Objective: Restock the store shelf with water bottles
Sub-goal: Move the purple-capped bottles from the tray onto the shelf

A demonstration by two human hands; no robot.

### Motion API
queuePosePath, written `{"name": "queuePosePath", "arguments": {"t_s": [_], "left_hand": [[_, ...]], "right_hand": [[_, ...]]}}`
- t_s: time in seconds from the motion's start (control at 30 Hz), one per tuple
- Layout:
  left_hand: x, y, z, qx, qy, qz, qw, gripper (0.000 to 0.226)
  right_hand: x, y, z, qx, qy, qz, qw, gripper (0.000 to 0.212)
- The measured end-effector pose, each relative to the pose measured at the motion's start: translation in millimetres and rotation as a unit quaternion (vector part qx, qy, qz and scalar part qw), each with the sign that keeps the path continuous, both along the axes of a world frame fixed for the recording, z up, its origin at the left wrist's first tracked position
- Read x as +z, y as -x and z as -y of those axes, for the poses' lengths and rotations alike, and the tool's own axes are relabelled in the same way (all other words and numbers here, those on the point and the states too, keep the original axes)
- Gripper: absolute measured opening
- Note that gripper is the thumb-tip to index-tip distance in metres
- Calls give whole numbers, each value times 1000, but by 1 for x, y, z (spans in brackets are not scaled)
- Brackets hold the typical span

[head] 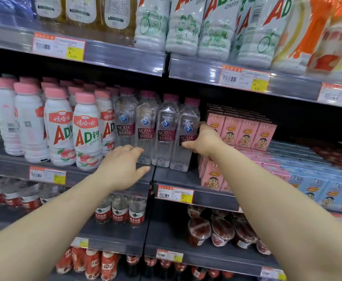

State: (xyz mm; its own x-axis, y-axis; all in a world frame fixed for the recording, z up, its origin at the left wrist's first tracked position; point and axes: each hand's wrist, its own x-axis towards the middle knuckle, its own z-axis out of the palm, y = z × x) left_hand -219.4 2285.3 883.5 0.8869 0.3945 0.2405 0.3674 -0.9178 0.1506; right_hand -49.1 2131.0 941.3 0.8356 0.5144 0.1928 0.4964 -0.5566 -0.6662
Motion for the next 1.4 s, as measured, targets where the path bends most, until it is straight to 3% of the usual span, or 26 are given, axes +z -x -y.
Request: {"name": "queuePosePath", "arguments": {"t_s": [0.53,0.7,0.77,0.87,0.93,1.03,1.23,1.4], "left_hand": [[2,-5,-2,-36,3,0,999,66],[3,-5,1,-47,-2,4,999,66],[3,1,9,-42,-11,9,999,66],[5,11,35,-39,-32,23,998,64],[5,14,64,-44,-36,30,998,62],[-3,13,132,-62,-31,22,997,62],[-39,-9,353,-190,-58,-49,979,65],[-60,-33,531,-332,-76,-77,937,64]], "right_hand": [[4,19,2,-29,27,5,999,58],[5,43,15,-52,-2,26,998,73],[3,56,26,-33,-5,57,998,74],[-7,77,54,-11,74,164,984,73],[-21,87,86,-14,157,238,958,73],[-49,95,165,-32,252,257,932,72],[-107,117,409,-125,364,140,912,75],[-129,145,582,-223,362,45,904,76]]}}
